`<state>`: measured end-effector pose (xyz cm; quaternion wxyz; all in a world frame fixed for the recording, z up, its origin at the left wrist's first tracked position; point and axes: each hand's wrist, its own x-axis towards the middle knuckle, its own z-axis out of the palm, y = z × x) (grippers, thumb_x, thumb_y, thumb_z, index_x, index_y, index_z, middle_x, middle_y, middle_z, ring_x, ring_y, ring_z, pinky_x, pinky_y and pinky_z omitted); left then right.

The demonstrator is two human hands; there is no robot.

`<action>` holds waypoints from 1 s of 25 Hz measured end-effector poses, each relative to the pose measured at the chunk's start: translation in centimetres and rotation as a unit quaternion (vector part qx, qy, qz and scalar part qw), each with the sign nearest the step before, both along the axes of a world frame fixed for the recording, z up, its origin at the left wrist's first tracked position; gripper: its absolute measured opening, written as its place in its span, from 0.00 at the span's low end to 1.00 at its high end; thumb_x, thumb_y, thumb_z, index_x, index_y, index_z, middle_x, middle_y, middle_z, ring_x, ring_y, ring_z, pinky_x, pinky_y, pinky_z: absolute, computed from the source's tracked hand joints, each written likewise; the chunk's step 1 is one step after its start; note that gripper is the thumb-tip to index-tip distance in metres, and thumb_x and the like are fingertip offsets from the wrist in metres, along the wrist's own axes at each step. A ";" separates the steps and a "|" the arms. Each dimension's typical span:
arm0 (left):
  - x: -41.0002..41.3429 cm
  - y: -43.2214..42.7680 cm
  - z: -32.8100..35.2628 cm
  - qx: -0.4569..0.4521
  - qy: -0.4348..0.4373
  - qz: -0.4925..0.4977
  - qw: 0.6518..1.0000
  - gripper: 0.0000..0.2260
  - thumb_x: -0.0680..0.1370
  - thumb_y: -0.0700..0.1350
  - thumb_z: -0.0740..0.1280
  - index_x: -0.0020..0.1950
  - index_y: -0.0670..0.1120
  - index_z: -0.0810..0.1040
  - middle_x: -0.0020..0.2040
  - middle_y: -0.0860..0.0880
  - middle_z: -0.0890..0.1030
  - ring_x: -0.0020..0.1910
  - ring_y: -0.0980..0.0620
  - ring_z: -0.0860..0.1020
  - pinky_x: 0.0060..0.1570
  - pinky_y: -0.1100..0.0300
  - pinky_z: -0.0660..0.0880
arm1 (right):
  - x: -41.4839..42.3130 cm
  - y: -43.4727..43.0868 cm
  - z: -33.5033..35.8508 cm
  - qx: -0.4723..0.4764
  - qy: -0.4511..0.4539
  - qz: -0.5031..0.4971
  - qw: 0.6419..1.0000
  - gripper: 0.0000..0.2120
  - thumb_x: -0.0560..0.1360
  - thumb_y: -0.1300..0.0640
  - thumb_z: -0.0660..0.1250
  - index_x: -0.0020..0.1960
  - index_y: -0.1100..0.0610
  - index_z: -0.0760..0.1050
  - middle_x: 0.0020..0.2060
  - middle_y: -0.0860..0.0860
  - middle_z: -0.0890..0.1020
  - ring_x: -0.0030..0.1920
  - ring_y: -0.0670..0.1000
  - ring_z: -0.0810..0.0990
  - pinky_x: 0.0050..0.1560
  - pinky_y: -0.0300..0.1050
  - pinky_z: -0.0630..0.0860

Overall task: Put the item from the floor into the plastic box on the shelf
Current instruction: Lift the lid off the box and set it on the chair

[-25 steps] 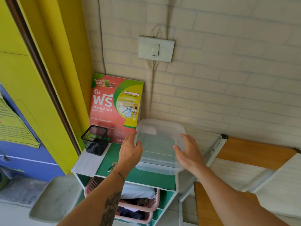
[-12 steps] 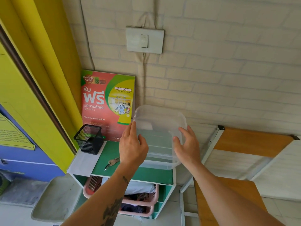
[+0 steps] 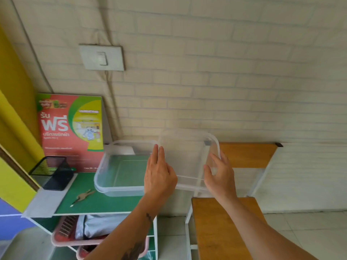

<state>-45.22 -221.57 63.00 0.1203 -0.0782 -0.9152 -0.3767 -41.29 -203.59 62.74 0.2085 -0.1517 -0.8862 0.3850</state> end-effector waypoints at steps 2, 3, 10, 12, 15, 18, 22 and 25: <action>1.7 3.4 -0.6 -0.017 -0.019 -0.008 1.000 0.27 0.79 0.44 0.54 0.78 0.46 0.54 0.80 0.47 0.53 0.77 0.47 0.56 0.74 0.53 0.57 | 1.9 3.3 -0.4 0.017 -0.016 -0.007 1.000 0.23 0.78 0.53 0.64 0.72 0.56 0.69 0.78 0.53 0.60 0.77 0.51 0.56 0.73 0.53 0.63; 2.6 5.0 -1.0 -0.030 -0.033 -0.015 0.999 0.27 0.79 0.44 0.54 0.78 0.46 0.54 0.80 0.47 0.53 0.77 0.47 0.57 0.74 0.52 0.58 | 2.8 4.9 -0.9 0.023 -0.024 -0.007 0.999 0.23 0.78 0.53 0.64 0.72 0.56 0.69 0.78 0.52 0.59 0.77 0.51 0.56 0.73 0.52 0.63; 7.9 14.1 -6.1 -0.107 -0.148 -0.056 0.982 0.25 0.78 0.43 0.56 0.75 0.46 0.57 0.79 0.45 0.56 0.71 0.41 0.67 0.64 0.45 0.73 | 9.0 13.7 -7.1 0.026 -0.145 -0.011 0.989 0.25 0.79 0.50 0.60 0.74 0.56 0.65 0.79 0.52 0.55 0.78 0.52 0.55 0.74 0.51 0.61; 8.6 15.7 -8.4 -0.129 -0.172 -0.062 0.975 0.25 0.79 0.44 0.55 0.76 0.46 0.57 0.79 0.45 0.55 0.72 0.42 0.66 0.65 0.46 0.72 | 10.0 15.2 -9.1 0.028 -0.170 -0.010 0.985 0.26 0.78 0.51 0.60 0.74 0.58 0.65 0.79 0.54 0.56 0.78 0.52 0.54 0.74 0.51 0.60; 8.7 17.5 -12.0 -0.158 -0.217 -0.071 0.961 0.24 0.80 0.46 0.55 0.76 0.47 0.56 0.80 0.45 0.53 0.72 0.42 0.66 0.65 0.49 0.72 | 10.5 16.9 -12.7 0.044 -0.203 -0.010 0.978 0.26 0.78 0.53 0.61 0.74 0.60 0.65 0.78 0.56 0.59 0.78 0.53 0.55 0.74 0.52 0.62; 7.9 19.0 -16.8 -0.173 -0.244 -0.085 0.950 0.23 0.79 0.45 0.56 0.75 0.47 0.57 0.79 0.45 0.55 0.68 0.42 0.70 0.61 0.50 0.74 | 10.1 18.0 -17.8 0.043 -0.249 -0.027 0.967 0.26 0.78 0.52 0.61 0.74 0.58 0.65 0.78 0.56 0.59 0.77 0.54 0.57 0.73 0.53 0.64; 5.8 20.2 -25.4 -0.184 -0.246 -0.109 0.945 0.21 0.78 0.45 0.58 0.72 0.48 0.59 0.77 0.45 0.58 0.63 0.43 0.73 0.56 0.50 0.75 | 8.8 19.1 -26.6 0.037 -0.281 -0.042 0.958 0.24 0.77 0.52 0.61 0.72 0.56 0.66 0.77 0.57 0.60 0.73 0.57 0.64 0.68 0.55 0.71; 5.2 20.7 -31.4 -0.187 -0.266 -0.116 0.939 0.24 0.79 0.47 0.59 0.74 0.50 0.57 0.79 0.47 0.55 0.69 0.43 0.69 0.62 0.49 0.73 | 8.4 19.5 -32.5 0.044 -0.297 -0.046 0.953 0.24 0.77 0.52 0.62 0.72 0.55 0.66 0.77 0.57 0.60 0.73 0.59 0.65 0.66 0.56 0.73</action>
